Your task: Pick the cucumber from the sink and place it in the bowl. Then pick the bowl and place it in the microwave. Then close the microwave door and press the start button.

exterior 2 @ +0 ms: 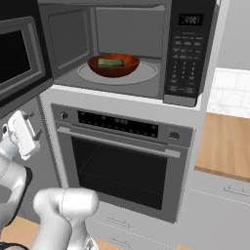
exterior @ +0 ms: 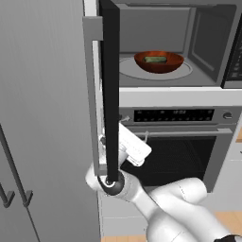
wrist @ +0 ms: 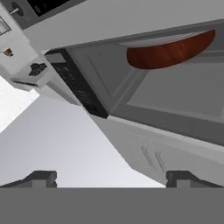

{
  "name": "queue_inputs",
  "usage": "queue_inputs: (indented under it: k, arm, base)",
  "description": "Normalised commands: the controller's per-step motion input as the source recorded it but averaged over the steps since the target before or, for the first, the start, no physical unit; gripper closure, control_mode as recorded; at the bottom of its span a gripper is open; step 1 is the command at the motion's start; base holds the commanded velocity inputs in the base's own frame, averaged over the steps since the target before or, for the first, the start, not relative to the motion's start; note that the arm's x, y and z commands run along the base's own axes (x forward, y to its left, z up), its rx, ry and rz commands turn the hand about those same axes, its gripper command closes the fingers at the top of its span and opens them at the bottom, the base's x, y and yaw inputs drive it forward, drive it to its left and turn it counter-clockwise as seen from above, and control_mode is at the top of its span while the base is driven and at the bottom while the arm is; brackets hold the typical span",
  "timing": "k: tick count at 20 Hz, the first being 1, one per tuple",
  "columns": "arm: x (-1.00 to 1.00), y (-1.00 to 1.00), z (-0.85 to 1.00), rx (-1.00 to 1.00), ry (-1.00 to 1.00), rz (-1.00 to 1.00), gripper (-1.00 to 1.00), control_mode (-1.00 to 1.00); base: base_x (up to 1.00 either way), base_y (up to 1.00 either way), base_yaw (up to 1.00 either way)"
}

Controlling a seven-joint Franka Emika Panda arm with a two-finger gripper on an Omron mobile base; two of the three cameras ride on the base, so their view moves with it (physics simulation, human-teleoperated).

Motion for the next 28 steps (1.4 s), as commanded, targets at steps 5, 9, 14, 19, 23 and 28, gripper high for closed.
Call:
queue_inputs:
  k: [5, 9, 14, 19, 23, 28]
  arm:
    - [-0.2, 0.96, 0.0, -0.01, -0.04, -0.04, -1.0, -1.0]
    - [-0.29, 0.95, 0.05, 0.0, -0.07, 0.0, -1.0, -1.0]
    - [-0.33, 0.28, 0.46, 0.04, -0.16, 0.0, -1.0, -1.0]
    - [-0.45, -0.09, 0.58, 0.16, -0.11, 0.0, -1.0, -1.0]
    - [-0.58, -0.44, 0.29, 0.18, -0.13, 0.0, -1.0, -1.0]
    - [-0.41, -0.82, 0.16, 0.15, -0.12, 0.01, -1.0, -1.0]
  base:
    - [0.0, 0.0, 0.0]
    - [0.0, 0.0, 0.0]
    - [0.0, 0.0, 0.0]
    - [0.0, 0.0, 0.0]
    - [0.0, 0.0, 0.0]
    - [0.0, 0.0, 0.0]
